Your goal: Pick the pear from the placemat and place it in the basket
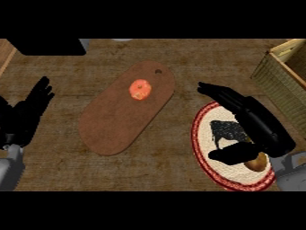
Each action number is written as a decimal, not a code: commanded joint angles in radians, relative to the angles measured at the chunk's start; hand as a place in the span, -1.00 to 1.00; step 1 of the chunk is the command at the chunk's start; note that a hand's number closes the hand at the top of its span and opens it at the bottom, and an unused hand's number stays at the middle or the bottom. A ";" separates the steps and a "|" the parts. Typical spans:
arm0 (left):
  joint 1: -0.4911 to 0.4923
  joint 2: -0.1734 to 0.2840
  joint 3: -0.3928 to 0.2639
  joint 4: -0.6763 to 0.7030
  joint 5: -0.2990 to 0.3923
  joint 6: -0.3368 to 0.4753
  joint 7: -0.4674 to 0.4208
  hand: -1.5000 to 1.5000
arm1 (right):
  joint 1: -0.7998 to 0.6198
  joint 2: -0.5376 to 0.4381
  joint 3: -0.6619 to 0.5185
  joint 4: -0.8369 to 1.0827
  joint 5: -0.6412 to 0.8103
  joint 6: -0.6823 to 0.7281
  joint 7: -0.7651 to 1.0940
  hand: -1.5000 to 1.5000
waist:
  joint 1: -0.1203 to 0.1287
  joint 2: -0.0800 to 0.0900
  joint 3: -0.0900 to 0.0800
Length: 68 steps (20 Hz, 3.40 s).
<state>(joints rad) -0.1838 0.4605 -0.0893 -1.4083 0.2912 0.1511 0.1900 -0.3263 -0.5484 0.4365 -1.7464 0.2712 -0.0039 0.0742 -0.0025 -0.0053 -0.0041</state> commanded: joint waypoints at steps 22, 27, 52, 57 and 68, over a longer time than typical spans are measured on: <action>0.046 -0.039 0.023 0.005 -0.040 -0.047 -0.046 0.00 | -0.200 -0.355 -0.374 -0.181 -0.494 0.759 0.804 -1.00 | -0.008 0.000 0.004; -0.005 -0.036 0.091 0.105 -0.032 -0.066 -0.071 0.00 | 0.023 -0.318 -0.503 -0.314 -0.355 0.706 0.622 -1.00 | -0.014 0.004 0.005; 0.013 -0.094 0.104 -0.054 -0.121 -0.086 0.042 0.00 | 0.199 0.084 -0.366 0.191 0.389 0.346 -0.050 -1.00 | 0.011 0.006 0.004; -0.036 -0.079 0.169 0.088 -0.101 -0.160 -0.012 0.00 | 0.176 0.075 -0.363 0.315 0.443 0.361 -0.106 -1.00 | 0.007 0.007 0.004; -0.009 -0.157 0.188 0.034 -0.175 -0.154 -0.007 0.00 | 0.285 0.138 -0.392 0.270 0.521 0.336 -0.188 -1.00 | 0.000 0.005 0.004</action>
<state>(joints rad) -0.1869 0.3259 0.0881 -1.3887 0.1340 -0.0025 0.1999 -0.1025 -0.4538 0.0208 -1.4351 0.7580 0.3519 -0.1129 -0.0001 -0.0006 -0.0005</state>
